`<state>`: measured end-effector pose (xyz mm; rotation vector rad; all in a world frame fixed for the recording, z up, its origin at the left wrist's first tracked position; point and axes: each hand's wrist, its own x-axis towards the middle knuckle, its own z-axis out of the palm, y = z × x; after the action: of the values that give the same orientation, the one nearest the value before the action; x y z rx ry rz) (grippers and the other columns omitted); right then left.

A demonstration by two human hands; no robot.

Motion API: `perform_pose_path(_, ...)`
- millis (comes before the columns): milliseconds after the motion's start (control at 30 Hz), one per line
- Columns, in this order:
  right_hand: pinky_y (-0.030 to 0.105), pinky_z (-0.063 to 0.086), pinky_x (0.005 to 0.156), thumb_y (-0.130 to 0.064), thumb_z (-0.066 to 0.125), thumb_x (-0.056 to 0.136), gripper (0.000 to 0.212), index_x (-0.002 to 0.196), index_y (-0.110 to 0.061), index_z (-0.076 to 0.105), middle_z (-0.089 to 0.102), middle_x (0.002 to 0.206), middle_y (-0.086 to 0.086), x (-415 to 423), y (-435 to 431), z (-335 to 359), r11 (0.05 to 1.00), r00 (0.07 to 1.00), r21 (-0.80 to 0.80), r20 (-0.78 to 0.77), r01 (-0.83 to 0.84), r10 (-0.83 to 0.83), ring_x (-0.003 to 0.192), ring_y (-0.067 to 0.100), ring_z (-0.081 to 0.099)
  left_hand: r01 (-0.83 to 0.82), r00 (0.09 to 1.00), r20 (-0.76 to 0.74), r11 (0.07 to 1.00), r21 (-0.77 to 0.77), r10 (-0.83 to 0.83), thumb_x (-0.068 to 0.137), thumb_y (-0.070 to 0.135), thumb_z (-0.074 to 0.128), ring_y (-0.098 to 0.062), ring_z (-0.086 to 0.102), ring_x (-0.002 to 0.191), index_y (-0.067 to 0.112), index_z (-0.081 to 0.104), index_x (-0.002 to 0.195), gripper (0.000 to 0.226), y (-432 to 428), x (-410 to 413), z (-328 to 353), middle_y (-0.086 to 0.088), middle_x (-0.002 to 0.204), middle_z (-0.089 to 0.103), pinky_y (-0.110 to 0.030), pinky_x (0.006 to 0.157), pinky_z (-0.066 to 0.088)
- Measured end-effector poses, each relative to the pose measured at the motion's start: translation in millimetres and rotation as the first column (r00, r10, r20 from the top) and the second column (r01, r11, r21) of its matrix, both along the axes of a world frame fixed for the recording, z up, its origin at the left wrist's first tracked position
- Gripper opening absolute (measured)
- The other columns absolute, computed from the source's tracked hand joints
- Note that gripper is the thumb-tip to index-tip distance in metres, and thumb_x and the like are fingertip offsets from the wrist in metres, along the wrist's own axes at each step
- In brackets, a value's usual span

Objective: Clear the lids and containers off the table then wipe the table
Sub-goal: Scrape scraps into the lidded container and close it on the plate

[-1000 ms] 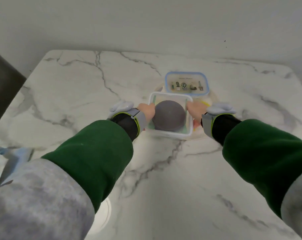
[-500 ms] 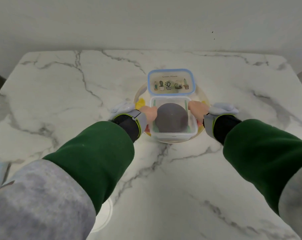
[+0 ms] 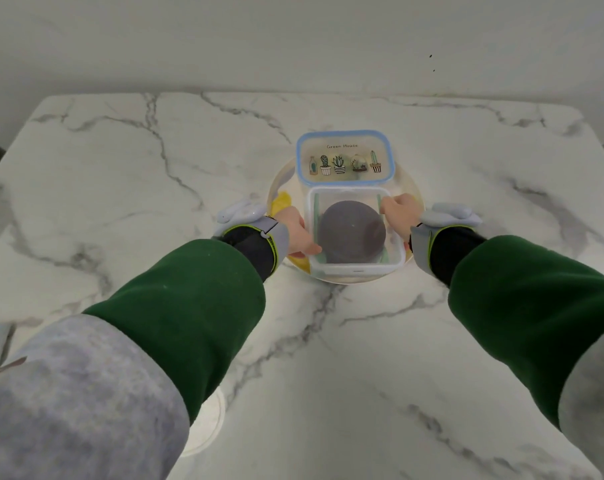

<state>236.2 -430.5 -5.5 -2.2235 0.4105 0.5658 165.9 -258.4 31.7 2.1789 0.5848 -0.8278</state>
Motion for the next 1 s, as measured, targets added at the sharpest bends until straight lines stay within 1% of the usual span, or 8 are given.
perform_pose_path(167, 0.036, 0.036, 0.095, -0.023, 0.042, 0.095, 0.039, 0.128, -0.001, 0.043, 0.045, 0.130, 0.020, -5.4, -0.4, -2.9, 0.999, 0.998, 0.006, 0.054, 0.038, -0.038, 0.116, 0.034, 0.047, -0.024, 1.000, 0.003, 1.000, -0.007, 0.024, 0.081, 0.011, 0.073, -0.028, 0.064, 0.097, 0.003, 0.052, 0.120, 0.045, -2.7, -4.1, -8.0, -0.014, 0.112, 0.064, -0.043, 0.096, 0.053)
perform_pose_path(400, 0.038, 0.037, 0.095, -0.019, 0.032, 0.098, 0.034, 0.120, 0.001, 0.049, 0.050, 0.121, 0.022, -0.6, -4.2, 3.0, 0.995, 0.995, -0.047, -0.035, -0.090, 0.089, 0.112, 0.036, 0.049, -0.081, 0.996, -0.042, 0.995, -0.049, 0.079, 0.082, 0.005, 0.071, -0.032, 0.066, 0.105, 0.002, 0.050, 0.119, 0.043, -3.0, -0.3, -6.9, -0.020, 0.119, 0.062, -0.043, 0.094, 0.054)
perform_pose_path(533, 0.037, 0.032, 0.098, -0.024, 0.029, 0.099, 0.041, 0.132, -0.003, 0.043, 0.044, 0.133, 0.020, -0.7, -6.8, 0.3, 0.993, 0.992, -0.026, -0.054, -0.113, 0.111, 0.117, 0.030, 0.043, -0.078, 0.995, -0.062, 0.994, -0.081, 0.073, 0.085, 0.000, 0.066, -0.031, 0.066, 0.088, 0.002, 0.049, 0.108, 0.029, -3.5, 0.1, -7.8, -0.026, 0.112, 0.066, -0.044, 0.093, 0.054)
perform_pose_path(633, 0.031, 0.026, 0.083, -0.022, 0.027, 0.099, 0.026, 0.094, -0.012, 0.050, 0.041, 0.108, 0.014, 0.5, -12.2, -5.5, 0.993, 0.992, -0.011, -0.060, -0.116, 0.115, 0.100, 0.020, 0.029, -0.062, 0.996, -0.073, 0.993, -0.105, 0.055, 0.086, -0.001, 0.063, -0.026, 0.064, 0.070, 0.008, 0.043, 0.097, 0.025, -2.3, -2.2, -9.5, -0.020, 0.089, 0.068, -0.040, 0.091, 0.055)
perform_pose_path(700, 0.028, 0.026, 0.076, -0.019, 0.026, 0.098, 0.032, 0.067, -0.022, 0.033, 0.037, 0.095, 0.009, -0.6, -15.2, -7.0, 0.997, 0.995, -0.003, -0.060, -0.083, 0.083, 0.097, 0.019, 0.026, -0.058, 0.996, -0.074, 0.993, -0.104, 0.050, 0.087, 0.001, 0.063, -0.025, 0.065, 0.073, 0.009, 0.040, 0.101, 0.027, -1.8, -4.6, -10.2, -0.012, 0.078, 0.065, -0.038, 0.091, 0.055)
perform_pose_path(867, 0.025, 0.024, 0.075, -0.014, 0.025, 0.101, 0.035, 0.069, -0.008, 0.038, 0.037, 0.074, 0.010, -0.5, -9.1, -1.5, 0.992, 0.991, -0.036, -0.064, -0.120, 0.117, 0.082, 0.022, 0.032, -0.060, 0.997, -0.044, 0.996, -0.073, 0.056, 0.089, 0.010, 0.063, -0.027, 0.069, 0.101, 0.009, 0.045, 0.110, 0.028, -4.7, -10.0, -7.2, -0.016, 0.100, 0.072, -0.041, 0.095, 0.054)
perform_pose_path(933, 0.030, 0.029, 0.085, -0.022, 0.027, 0.102, 0.037, 0.106, 0.004, 0.053, 0.052, 0.109, 0.023, -0.5, -6.7, 1.0, 0.986, 0.989, -0.087, -0.053, -0.145, 0.141, 0.100, 0.025, 0.041, -0.061, 0.998, -0.036, 0.994, -0.088, 0.058, 0.090, 0.015, 0.063, -0.023, 0.069, 0.093, 0.008, 0.044, 0.124, 0.039, -4.5, -13.9, -7.0, -0.015, 0.109, 0.070, -0.039, 0.093, 0.054)
perform_pose_path(1000, 0.039, 0.029, 0.102, -0.035, 0.031, 0.099, 0.051, 0.139, -0.003, 0.036, 0.035, 0.143, 0.020, -0.7, -3.8, 7.8, 0.972, 0.986, -0.166, 0.010, -0.165, 0.169, 0.126, 0.032, 0.038, -0.065, 0.998, -0.013, 0.995, -0.081, 0.065, 0.090, 0.021, 0.062, -0.020, 0.065, 0.090, 0.010, 0.043, 0.132, 0.048, -2.3, -18.6, -5.1, -0.012, 0.116, 0.066, -0.037, 0.091, 0.054)
